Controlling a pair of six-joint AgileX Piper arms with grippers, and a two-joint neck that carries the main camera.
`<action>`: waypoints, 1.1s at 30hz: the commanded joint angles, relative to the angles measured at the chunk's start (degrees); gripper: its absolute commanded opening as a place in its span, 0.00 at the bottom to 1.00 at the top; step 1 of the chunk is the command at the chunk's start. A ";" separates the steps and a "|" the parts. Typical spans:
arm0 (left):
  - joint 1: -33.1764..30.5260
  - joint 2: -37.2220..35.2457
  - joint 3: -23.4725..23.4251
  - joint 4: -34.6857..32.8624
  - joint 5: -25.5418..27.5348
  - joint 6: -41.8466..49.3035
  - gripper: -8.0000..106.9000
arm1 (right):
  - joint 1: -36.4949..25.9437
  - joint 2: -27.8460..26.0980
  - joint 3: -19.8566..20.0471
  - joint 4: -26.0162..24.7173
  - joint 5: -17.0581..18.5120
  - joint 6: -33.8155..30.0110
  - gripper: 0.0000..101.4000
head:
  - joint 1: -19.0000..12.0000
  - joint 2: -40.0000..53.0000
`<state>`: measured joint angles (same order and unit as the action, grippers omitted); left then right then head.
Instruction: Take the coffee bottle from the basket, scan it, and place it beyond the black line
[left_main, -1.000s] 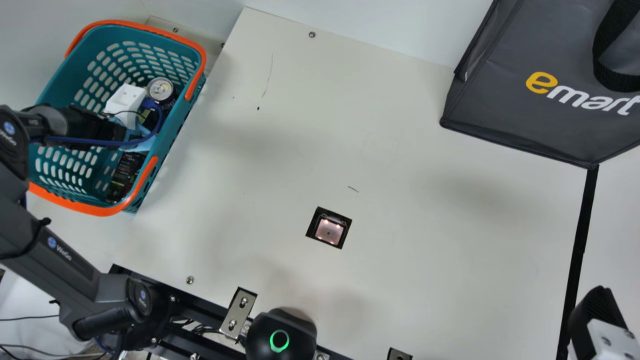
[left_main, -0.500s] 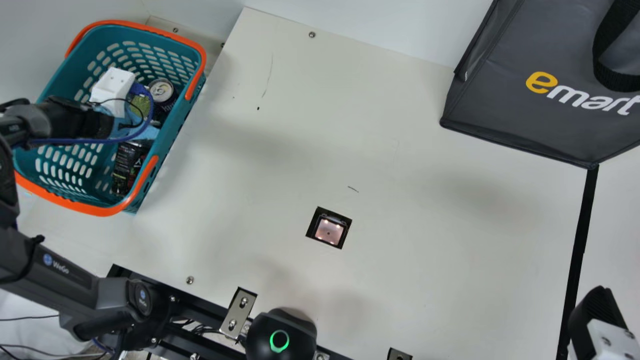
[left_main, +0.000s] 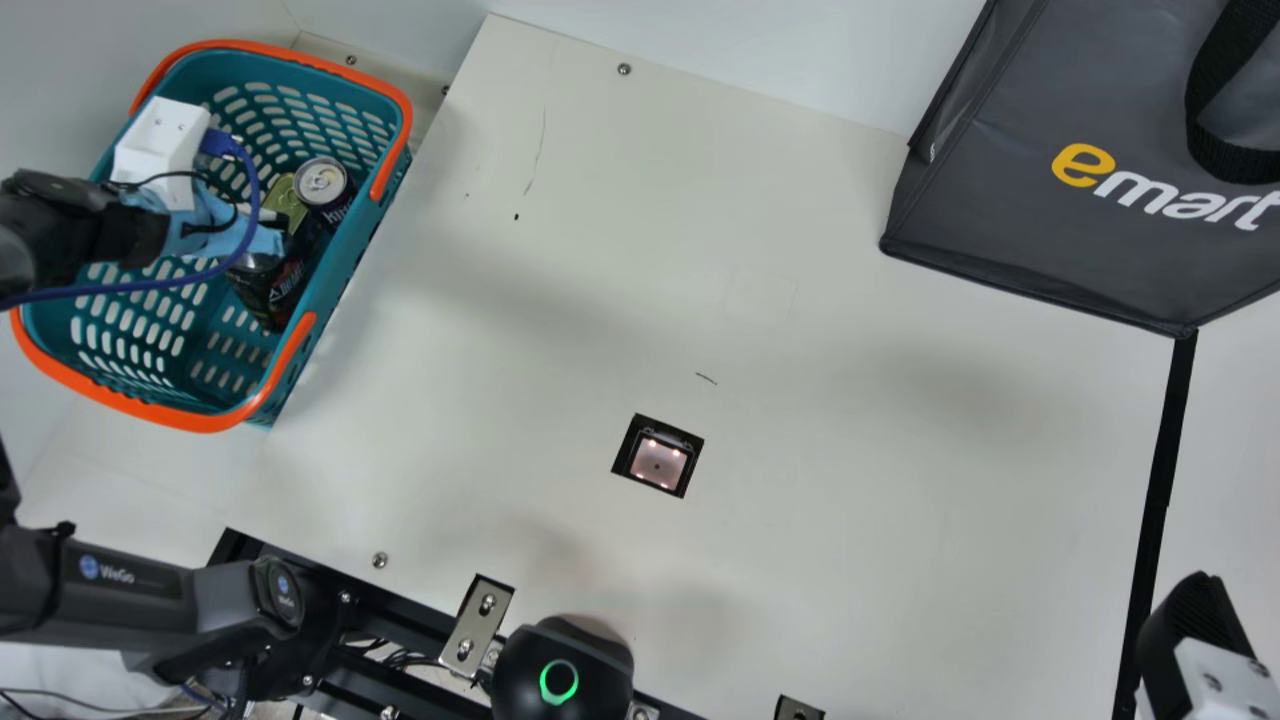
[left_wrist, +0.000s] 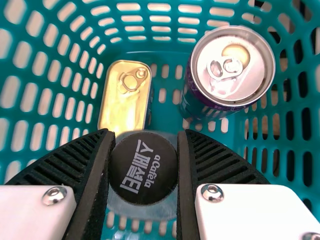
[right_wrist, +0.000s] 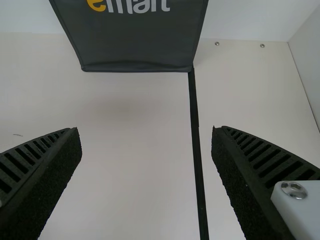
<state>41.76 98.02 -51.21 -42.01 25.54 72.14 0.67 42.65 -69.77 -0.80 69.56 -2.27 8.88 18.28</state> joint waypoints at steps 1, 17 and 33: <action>0.50 -1.64 -0.13 0.72 1.10 -0.83 0.16 | 0.00 0.00 0.00 0.00 0.00 0.00 0.90 | -0.96 0.14; 2.85 -11.17 -2.69 6.53 8.52 -10.68 0.16 | 0.00 0.00 0.00 0.00 0.00 0.00 0.90 | -0.96 0.14; 2.22 -17.32 -10.01 10.29 16.18 -21.43 0.16 | 0.00 0.00 0.00 0.00 0.00 0.00 0.90 | -0.96 0.14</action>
<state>44.09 80.93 -60.77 -31.64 41.23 51.15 0.67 42.65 -69.77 -0.80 69.56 -2.27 8.88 18.28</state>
